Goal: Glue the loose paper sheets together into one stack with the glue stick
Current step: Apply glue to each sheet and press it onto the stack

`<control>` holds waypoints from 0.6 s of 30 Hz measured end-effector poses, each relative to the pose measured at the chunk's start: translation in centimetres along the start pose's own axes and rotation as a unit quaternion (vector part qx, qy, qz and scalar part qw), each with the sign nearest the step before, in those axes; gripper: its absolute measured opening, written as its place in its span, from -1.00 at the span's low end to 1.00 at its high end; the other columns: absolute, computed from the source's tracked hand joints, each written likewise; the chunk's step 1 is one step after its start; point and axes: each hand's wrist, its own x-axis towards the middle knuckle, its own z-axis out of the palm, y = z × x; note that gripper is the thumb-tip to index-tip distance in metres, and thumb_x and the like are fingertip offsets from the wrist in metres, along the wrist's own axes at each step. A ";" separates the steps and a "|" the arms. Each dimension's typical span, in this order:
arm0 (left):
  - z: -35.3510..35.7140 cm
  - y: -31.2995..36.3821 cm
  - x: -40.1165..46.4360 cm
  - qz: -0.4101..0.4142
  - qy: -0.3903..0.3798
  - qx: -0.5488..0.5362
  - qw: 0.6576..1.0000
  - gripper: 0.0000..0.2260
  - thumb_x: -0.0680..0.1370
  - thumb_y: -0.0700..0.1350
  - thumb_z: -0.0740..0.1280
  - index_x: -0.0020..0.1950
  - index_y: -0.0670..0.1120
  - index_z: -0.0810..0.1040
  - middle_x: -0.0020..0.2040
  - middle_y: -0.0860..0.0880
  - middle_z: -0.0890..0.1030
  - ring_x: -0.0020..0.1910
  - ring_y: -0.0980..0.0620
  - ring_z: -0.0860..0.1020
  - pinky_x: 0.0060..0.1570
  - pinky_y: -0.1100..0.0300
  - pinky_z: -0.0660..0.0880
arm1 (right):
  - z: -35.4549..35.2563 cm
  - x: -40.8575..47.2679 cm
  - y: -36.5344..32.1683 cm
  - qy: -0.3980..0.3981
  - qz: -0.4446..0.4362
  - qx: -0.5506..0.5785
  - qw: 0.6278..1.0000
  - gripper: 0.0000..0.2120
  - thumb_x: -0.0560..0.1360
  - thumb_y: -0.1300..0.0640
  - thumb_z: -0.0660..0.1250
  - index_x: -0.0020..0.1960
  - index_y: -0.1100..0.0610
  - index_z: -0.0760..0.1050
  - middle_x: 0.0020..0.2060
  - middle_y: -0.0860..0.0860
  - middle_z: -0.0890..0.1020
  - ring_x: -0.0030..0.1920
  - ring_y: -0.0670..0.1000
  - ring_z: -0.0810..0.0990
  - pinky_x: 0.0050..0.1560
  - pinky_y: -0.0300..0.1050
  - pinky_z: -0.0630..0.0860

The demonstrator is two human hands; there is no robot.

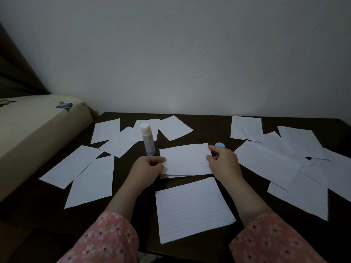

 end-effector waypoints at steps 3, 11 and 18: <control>0.0 0.1 0.0 0.002 0.003 0.031 1.000 -0.74 0.58 -0.17 0.28 0.24 0.03 0.57 0.12 0.07 0.47 -0.25 0.12 0.51 -0.31 0.38 0.43 | 0.3 -0.1 0.0 -0.013 0.008 -0.034 0.999 -0.59 0.57 0.22 0.28 0.41 0.10 0.40 0.23 0.10 0.55 0.17 0.02 0.54 0.17 -0.14 0.48; 0.6 0.5 -0.4 0.104 0.073 0.200 0.971 -0.66 0.57 -0.07 0.30 0.35 0.01 0.47 0.17 0.00 0.53 0.13 0.06 0.49 0.20 0.15 0.45 | 0.5 -0.6 -0.5 0.027 -0.101 -0.121 0.987 -0.67 0.57 0.21 0.26 0.33 0.10 0.48 0.24 0.01 0.52 0.21 0.01 0.49 0.24 -0.07 0.44; 3.7 0.8 1.5 0.264 0.074 0.287 0.918 -0.62 0.62 0.02 0.17 0.45 0.06 0.34 0.45 0.09 0.36 0.42 0.10 0.31 0.38 0.08 0.28 | 1.2 -0.8 -2.2 -0.158 -0.220 -0.233 0.934 -0.59 0.66 0.02 0.07 0.50 -0.08 0.21 0.51 -0.17 0.18 0.52 -0.10 0.05 0.46 0.22 -0.04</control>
